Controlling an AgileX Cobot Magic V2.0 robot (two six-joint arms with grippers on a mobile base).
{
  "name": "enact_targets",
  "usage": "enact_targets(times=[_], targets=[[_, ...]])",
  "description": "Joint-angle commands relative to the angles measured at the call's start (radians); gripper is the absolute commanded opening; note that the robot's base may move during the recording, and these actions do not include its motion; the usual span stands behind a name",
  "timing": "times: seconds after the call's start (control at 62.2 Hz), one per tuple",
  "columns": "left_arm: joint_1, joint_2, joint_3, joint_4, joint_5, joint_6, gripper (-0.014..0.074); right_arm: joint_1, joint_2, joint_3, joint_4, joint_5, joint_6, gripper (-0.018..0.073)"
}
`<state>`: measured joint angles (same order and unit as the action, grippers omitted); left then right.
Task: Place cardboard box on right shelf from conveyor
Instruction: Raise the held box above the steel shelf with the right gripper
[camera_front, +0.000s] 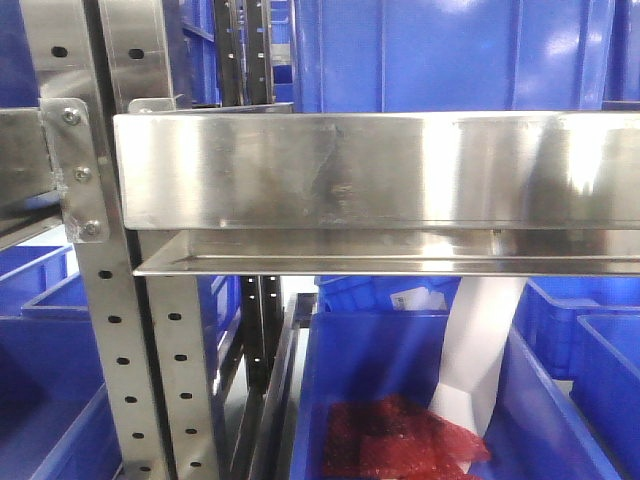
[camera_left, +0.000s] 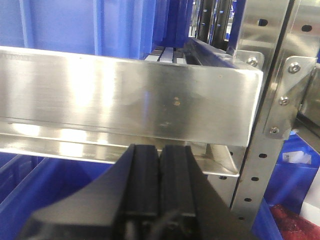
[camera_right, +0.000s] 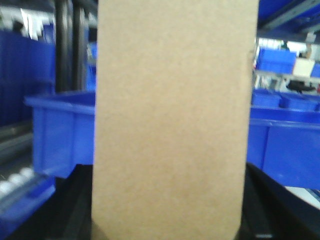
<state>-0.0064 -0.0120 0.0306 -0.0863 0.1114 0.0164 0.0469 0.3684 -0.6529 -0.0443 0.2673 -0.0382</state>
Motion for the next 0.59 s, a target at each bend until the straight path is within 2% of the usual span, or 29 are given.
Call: enact_targets(times=[0.0,0.048,0.161,0.354,0.466,0.579], targets=[[-0.006,-0.01,-0.003,-0.003,-0.082,-0.001,-0.0119,-0.003,0.114,-0.099,-0.079,-0.094,-0.009,0.0345],[-0.006,-0.01,-0.003,-0.003,-0.082,-0.001,-0.0119,-0.003,0.17,-0.139,-0.133,-0.094,-0.01,0.0345],[-0.006,-0.01,-0.003,-0.003,-0.082,-0.001,-0.0119,-0.002,0.273,-0.216,-0.324,-0.099,-0.024,0.0345],[-0.006,-0.01,-0.003,-0.003,-0.082,-0.001,-0.0119,0.018,0.401,-0.248,-0.728,-0.14,-0.052,0.0345],[-0.006,-0.01,-0.003,-0.003,-0.082,-0.001,-0.0119,0.047,0.448,-0.248,-0.879,-0.149,-0.052,0.0345],[-0.006,-0.01,-0.003,-0.003,-0.082,-0.001,-0.0119,0.078,0.488,-0.248,-0.984,-0.173,-0.052,0.0345]])
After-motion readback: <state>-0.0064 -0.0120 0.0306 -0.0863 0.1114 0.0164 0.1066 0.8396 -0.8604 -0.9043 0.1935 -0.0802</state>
